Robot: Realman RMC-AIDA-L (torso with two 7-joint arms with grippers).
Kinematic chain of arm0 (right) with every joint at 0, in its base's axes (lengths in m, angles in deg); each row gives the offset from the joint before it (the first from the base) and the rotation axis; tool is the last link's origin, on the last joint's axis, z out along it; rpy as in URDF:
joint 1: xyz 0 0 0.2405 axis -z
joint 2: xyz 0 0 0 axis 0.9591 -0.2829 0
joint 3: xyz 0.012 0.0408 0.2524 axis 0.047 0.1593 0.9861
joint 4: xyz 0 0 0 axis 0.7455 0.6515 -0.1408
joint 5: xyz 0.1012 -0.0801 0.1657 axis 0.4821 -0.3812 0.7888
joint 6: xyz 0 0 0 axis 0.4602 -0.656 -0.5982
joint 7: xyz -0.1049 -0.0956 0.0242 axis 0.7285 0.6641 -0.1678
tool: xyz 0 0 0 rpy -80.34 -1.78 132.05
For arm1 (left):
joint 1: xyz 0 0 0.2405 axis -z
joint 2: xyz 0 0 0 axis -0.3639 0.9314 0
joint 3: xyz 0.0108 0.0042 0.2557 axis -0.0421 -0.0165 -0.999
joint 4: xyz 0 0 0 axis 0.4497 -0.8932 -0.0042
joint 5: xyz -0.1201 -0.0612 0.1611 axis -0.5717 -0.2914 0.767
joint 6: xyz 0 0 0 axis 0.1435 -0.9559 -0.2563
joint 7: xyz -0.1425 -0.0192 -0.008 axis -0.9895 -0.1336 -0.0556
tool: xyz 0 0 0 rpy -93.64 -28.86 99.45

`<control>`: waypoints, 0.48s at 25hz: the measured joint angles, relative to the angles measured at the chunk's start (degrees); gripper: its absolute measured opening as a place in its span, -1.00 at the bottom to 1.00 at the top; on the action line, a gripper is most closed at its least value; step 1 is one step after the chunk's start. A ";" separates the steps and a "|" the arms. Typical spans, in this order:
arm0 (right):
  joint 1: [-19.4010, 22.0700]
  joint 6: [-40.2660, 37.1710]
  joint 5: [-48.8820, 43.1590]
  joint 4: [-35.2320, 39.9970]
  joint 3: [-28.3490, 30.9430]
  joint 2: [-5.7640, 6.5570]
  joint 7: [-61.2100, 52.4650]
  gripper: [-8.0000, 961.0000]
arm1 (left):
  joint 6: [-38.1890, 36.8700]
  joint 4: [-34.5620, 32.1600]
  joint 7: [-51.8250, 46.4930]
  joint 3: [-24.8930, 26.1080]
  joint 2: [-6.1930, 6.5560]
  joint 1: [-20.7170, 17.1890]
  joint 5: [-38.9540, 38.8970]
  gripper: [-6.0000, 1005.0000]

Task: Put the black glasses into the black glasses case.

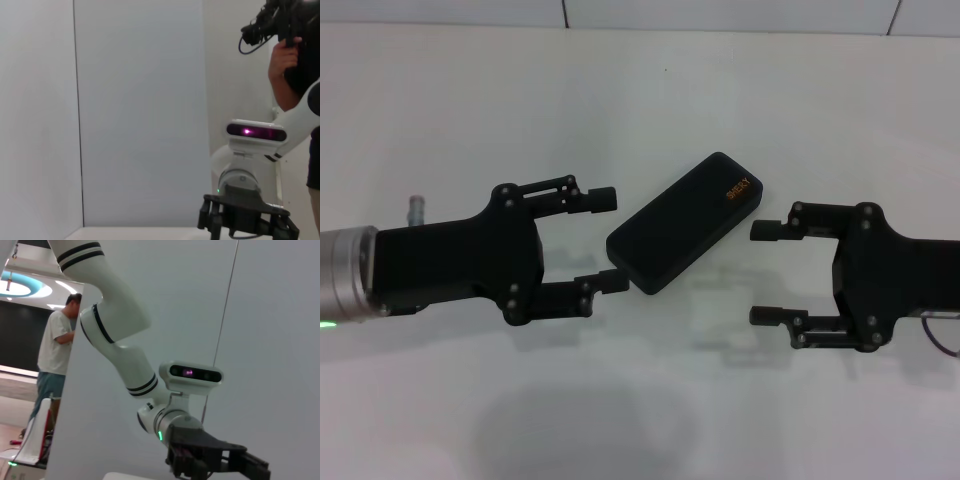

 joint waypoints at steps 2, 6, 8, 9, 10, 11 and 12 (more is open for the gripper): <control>-0.45 0.37 0.20 -1.07 -0.59 -0.04 0.90 0.38 | 0.04 0.38 0.16 0.00 0.22 -0.22 0.29 0.50; -2.13 2.22 0.34 -4.17 -1.02 -0.06 1.91 0.38 | 0.08 0.88 1.07 0.00 0.28 -1.21 0.68 0.50; -2.81 3.63 0.33 -5.43 -1.06 -0.06 2.28 0.38 | 0.08 0.89 1.62 -0.01 0.28 -1.61 0.72 0.50; -3.04 4.19 0.34 -5.84 -1.06 -0.06 2.39 0.38 | 0.08 0.90 1.87 0.00 0.26 -1.87 0.69 0.50; -3.27 4.75 0.34 -6.23 -1.07 -0.06 2.54 0.38 | 0.08 0.90 2.02 0.00 0.23 -2.06 0.62 0.50; -3.47 5.25 0.33 -6.54 -1.09 -0.05 2.62 0.38 | 0.08 0.90 2.14 0.01 0.18 -2.24 0.58 0.50; -3.62 5.71 0.34 -6.66 -1.11 -0.06 2.64 0.38 | 0.08 0.92 2.36 0.05 0.12 -2.53 0.48 0.50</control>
